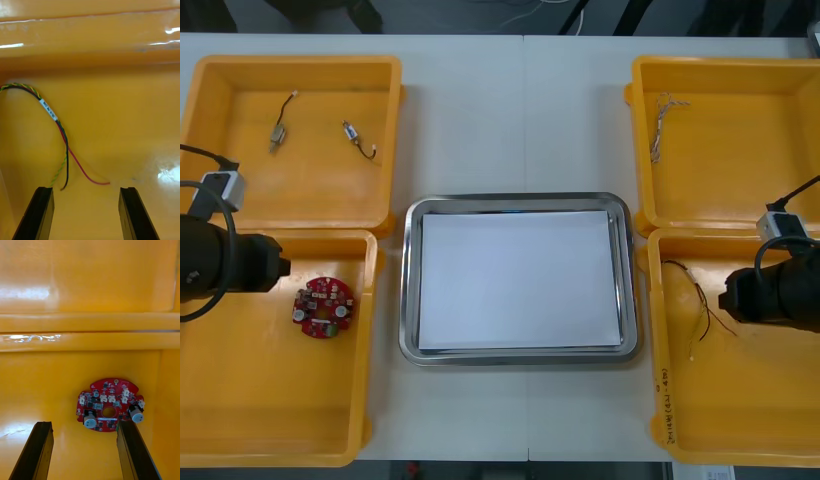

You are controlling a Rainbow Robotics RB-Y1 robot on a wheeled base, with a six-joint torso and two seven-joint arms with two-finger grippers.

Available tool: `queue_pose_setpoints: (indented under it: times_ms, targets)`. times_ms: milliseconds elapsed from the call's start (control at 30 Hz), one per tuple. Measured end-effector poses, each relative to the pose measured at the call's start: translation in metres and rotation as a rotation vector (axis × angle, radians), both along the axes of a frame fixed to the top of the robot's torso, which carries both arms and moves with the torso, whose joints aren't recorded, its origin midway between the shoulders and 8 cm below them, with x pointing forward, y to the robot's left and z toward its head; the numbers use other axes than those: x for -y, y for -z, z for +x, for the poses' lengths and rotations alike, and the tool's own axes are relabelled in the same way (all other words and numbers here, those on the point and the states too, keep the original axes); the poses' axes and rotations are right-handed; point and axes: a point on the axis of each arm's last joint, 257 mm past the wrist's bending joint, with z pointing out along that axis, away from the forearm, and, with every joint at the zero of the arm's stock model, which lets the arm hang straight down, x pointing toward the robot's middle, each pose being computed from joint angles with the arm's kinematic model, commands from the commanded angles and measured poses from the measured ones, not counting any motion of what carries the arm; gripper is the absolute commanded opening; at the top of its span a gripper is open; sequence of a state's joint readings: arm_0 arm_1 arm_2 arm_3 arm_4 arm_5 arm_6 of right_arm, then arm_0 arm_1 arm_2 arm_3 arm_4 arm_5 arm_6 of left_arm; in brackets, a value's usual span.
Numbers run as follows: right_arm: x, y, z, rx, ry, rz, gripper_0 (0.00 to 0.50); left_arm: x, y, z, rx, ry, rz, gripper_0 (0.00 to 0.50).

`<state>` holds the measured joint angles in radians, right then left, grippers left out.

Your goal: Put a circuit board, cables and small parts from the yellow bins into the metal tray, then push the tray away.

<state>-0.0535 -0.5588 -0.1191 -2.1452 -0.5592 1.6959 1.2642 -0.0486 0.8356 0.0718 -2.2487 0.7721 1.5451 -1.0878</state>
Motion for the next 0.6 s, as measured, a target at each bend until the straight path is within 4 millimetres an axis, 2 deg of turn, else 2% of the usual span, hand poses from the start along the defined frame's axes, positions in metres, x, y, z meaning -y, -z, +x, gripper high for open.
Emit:
queue_pose_setpoints:
  times_ms: [167, 600]
  targets:
    - [-0.004, 0.013, 0.013, 0.02, 0.0, 0.022, 0.5, 0.013, 0.006, -0.008, 0.003, 0.025, 0.008, 0.5]
    - [-0.008, 0.046, 0.011, -0.023, 0.023, -0.013, 0.5, 0.032, 0.032, -0.015, 0.017, 0.042, 0.029, 0.5]
